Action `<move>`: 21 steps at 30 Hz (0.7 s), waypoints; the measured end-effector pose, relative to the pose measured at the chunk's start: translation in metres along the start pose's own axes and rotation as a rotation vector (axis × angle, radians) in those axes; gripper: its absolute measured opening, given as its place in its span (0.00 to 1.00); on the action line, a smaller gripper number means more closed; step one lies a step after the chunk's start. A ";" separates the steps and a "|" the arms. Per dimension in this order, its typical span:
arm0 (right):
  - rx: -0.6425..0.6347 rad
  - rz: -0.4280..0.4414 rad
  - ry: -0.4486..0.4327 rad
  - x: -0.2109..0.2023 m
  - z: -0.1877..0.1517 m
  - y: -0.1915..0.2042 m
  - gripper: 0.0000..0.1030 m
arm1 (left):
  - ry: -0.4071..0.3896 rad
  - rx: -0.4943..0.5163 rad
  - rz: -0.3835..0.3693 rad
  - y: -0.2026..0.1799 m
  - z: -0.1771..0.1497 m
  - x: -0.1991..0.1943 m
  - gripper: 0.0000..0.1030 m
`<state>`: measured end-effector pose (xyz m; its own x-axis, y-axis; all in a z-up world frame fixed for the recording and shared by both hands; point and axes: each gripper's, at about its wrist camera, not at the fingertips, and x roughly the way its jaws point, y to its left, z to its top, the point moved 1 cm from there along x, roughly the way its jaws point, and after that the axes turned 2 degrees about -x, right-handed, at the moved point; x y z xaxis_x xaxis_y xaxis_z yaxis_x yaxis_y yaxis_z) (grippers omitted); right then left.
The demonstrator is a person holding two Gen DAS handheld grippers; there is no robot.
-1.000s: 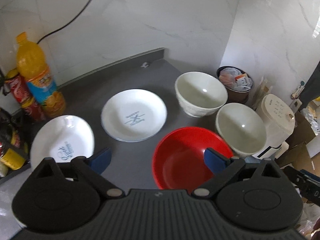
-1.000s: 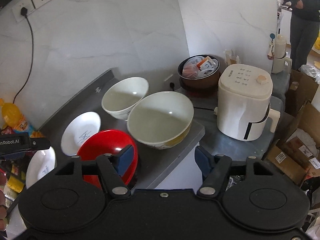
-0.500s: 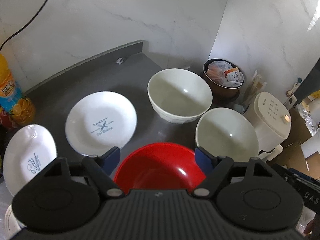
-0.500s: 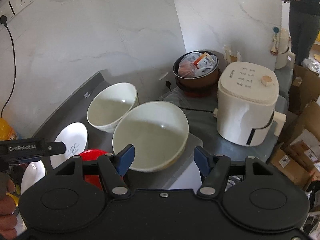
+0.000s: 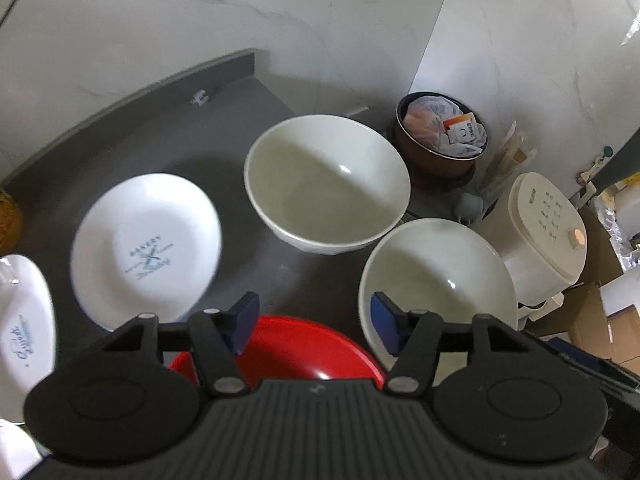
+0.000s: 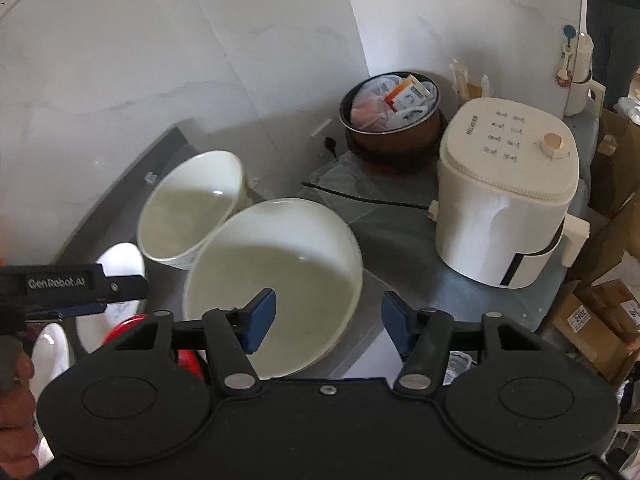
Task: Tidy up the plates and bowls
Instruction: 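Close both grippers on the cream bowl rim and lift it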
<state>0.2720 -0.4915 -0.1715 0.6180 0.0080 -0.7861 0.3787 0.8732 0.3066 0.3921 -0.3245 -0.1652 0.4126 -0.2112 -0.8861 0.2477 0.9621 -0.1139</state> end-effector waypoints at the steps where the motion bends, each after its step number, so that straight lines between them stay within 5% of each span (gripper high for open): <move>1: 0.011 0.003 0.011 0.004 0.000 -0.003 0.50 | 0.002 0.002 0.001 -0.002 0.001 0.003 0.57; 4: 0.046 0.023 0.054 0.018 0.002 -0.012 0.38 | 0.021 0.003 -0.001 -0.006 0.006 0.016 0.53; 8: 0.070 0.035 0.089 0.032 0.003 -0.019 0.38 | 0.062 -0.007 -0.002 -0.009 0.012 0.034 0.39; 18: 0.102 0.066 0.159 0.055 -0.002 -0.020 0.31 | 0.146 0.004 -0.021 -0.017 0.014 0.069 0.27; 21: 0.106 0.067 0.185 0.063 -0.003 -0.019 0.20 | 0.171 0.001 -0.031 -0.019 0.013 0.080 0.23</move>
<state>0.3013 -0.5062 -0.2288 0.5108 0.1621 -0.8443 0.4172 0.8119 0.4083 0.4320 -0.3617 -0.2281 0.2495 -0.2080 -0.9458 0.2585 0.9555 -0.1419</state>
